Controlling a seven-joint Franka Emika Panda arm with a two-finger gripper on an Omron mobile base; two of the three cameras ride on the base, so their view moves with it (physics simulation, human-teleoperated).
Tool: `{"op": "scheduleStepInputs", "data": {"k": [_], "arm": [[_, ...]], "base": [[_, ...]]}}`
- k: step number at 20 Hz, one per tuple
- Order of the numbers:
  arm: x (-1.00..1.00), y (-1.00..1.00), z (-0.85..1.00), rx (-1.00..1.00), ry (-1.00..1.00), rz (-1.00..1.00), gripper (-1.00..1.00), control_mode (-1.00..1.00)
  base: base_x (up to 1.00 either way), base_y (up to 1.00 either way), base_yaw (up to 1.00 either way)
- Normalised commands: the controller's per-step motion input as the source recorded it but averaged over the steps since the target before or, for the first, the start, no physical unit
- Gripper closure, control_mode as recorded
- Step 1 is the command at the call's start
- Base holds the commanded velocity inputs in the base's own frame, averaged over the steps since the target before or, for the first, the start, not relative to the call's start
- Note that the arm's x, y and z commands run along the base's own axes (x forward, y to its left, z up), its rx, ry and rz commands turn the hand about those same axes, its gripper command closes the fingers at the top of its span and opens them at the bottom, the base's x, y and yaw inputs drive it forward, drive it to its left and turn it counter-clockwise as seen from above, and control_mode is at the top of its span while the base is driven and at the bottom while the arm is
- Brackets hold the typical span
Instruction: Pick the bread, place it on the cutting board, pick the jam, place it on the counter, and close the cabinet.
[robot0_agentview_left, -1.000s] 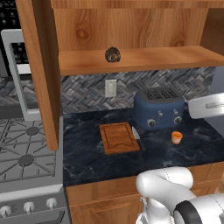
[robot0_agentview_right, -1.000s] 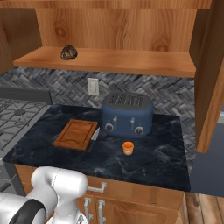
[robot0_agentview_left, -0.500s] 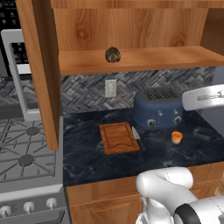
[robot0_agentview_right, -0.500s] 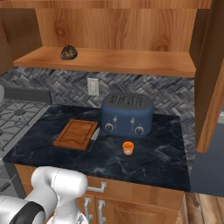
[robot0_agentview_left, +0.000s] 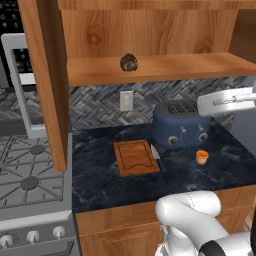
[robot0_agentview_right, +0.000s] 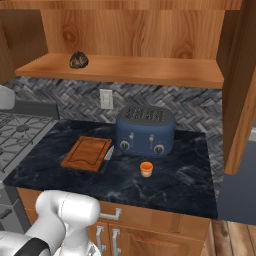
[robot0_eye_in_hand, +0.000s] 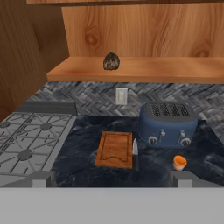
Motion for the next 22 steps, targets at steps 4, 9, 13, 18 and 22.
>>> {"op": "scheduleStepInputs", "data": {"k": [4, 9, 13, 18, 22], "arm": [[0.33, 0.08, 0.01, 0.0, 0.0, 0.0, -1.0, -1.0], [0.36, 0.05, 0.02, 0.0, 0.0, 0.0, -1.0, -1.0], [0.41, 0.0, 0.08, 0.0, 0.0, 0.0, -1.0, -1.0], [0.43, 0.0, 0.05, 0.0, 0.0, 0.0, -1.0, -1.0], [0.37, 0.0, 0.0, 0.0, 0.0, 0.0, -1.0, -1.0]], "base": [[0.0, 0.0, 0.0], [0.0, 0.0, 0.0], [0.0, 0.0, 0.0], [0.0, 0.0, 0.0], [0.0, 0.0, 0.0]]}}
